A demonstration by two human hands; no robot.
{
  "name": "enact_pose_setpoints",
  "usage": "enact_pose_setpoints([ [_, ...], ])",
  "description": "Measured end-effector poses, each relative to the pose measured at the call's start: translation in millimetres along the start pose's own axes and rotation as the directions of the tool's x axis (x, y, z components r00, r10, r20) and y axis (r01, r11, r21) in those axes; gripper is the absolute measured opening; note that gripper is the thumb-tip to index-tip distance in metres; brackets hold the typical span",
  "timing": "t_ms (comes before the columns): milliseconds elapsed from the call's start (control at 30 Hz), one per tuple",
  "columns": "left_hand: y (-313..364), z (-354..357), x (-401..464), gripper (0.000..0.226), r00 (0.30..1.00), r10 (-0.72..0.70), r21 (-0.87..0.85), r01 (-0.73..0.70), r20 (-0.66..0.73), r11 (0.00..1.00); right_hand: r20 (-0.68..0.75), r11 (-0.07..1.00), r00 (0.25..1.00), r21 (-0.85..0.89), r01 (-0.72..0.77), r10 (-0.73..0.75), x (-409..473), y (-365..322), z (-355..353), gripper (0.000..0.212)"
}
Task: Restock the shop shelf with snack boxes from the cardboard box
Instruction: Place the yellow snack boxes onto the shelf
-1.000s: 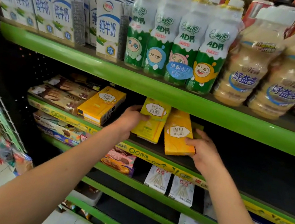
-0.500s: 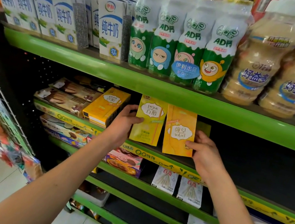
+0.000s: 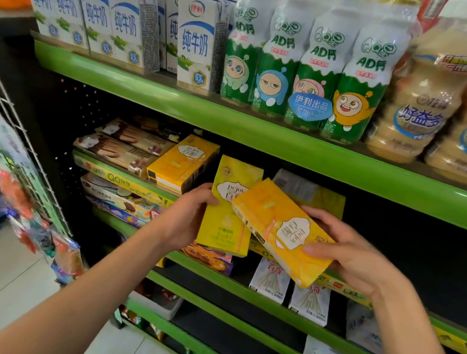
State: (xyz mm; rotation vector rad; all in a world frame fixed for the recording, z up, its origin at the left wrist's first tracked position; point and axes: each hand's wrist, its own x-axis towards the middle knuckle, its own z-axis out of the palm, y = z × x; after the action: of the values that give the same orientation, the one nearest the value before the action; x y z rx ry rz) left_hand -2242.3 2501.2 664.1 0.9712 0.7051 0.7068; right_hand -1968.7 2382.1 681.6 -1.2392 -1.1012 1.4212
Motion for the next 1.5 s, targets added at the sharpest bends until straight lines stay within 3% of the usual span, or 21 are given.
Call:
enact_pose_setpoints([
  [100, -7, -9, -10, 0.04, 0.996, -0.081, -0.035, 0.083, 0.041, 0.996, 0.056, 0.999, 0.998, -0.04, 0.002, 0.0, -1, -5, 1, 0.071],
  [233, -13, -6, -17, 0.051, 0.987, -0.141, 0.025, 0.14, 0.077, 0.99, 0.018, 1.0, 1.0, 0.018, 0.004, -0.004, 9, -8, 14, 0.063],
  [367, -17, 3, -25, 0.073, 0.98, -0.139, 0.184, 0.112, 0.14, 0.976, -0.157, 0.998, 0.988, -0.057, 0.009, -0.018, 28, -9, 47, 0.07],
  [467, -25, 13, -29, 0.081, 0.988, -0.116, 0.293, 0.08, 0.104, 0.953, -0.322, 0.991, 0.94, -0.107, 0.081, -0.111, 40, -9, 70, 0.053],
  [567, -32, 20, -30, 0.079, 0.997, -0.049, 0.247, 0.035, 0.052, 0.968, -0.476, 0.978, 0.856, -0.131, 0.161, -0.204, 50, -9, 89, 0.044],
  [667, -31, 20, -29, 0.073, 0.996, 0.067, 0.153, -0.058, -0.052, 0.987, -0.542, 0.965, 0.81, -0.006, 0.264, -0.225, 52, -7, 101, 0.032],
  [733, -29, 15, -29, 0.069, 0.987, 0.122, 0.089, -0.112, -0.107, 0.99, -0.516, 0.967, 0.828, -0.004, 0.255, -0.22, 46, -1, 103, 0.029],
  [867, -26, 10, -35, 0.077, 0.974, 0.196, 0.023, -0.194, -0.115, 0.981, -0.232, 0.994, 0.967, -0.007, 0.111, -0.109, 26, 29, 121, 0.038],
  [933, -26, 14, -36, 0.083, 0.969, 0.229, 0.034, -0.227, -0.093, 0.973, -0.166, 0.997, 0.983, 0.003, 0.077, -0.075, 22, 40, 135, 0.039],
  [1067, -21, 22, -37, 0.083, 0.975, 0.201, 0.067, -0.195, -0.092, 0.978, -0.16, 0.993, 0.98, -0.014, 0.116, -0.116, 22, 39, 140, 0.037],
  [1133, -19, 26, -39, 0.074, 0.968, 0.222, 0.225, -0.192, -0.114, 0.955, -0.15, 0.984, 0.973, -0.049, 0.172, -0.177, 21, 36, 134, 0.047],
  [1233, -23, 38, -41, 0.059, 0.925, 0.36, 0.473, -0.263, -0.126, 0.841, -0.179, 0.968, 0.952, -0.078, 0.237, -0.247, 20, 38, 126, 0.067],
  [1333, -29, 55, -43, 0.025, 0.864, 0.443, 0.345, -0.35, -0.241, 0.871, -0.239, 0.962, 0.932, -0.061, 0.267, -0.274, 19, 41, 126, 0.065],
  [1500, -34, 59, -46, 0.021, 0.864, 0.4, 0.19, -0.356, -0.307, 0.915, -0.258, 0.955, 0.921, -0.02, 0.297, -0.292, 21, 42, 120, 0.06],
])
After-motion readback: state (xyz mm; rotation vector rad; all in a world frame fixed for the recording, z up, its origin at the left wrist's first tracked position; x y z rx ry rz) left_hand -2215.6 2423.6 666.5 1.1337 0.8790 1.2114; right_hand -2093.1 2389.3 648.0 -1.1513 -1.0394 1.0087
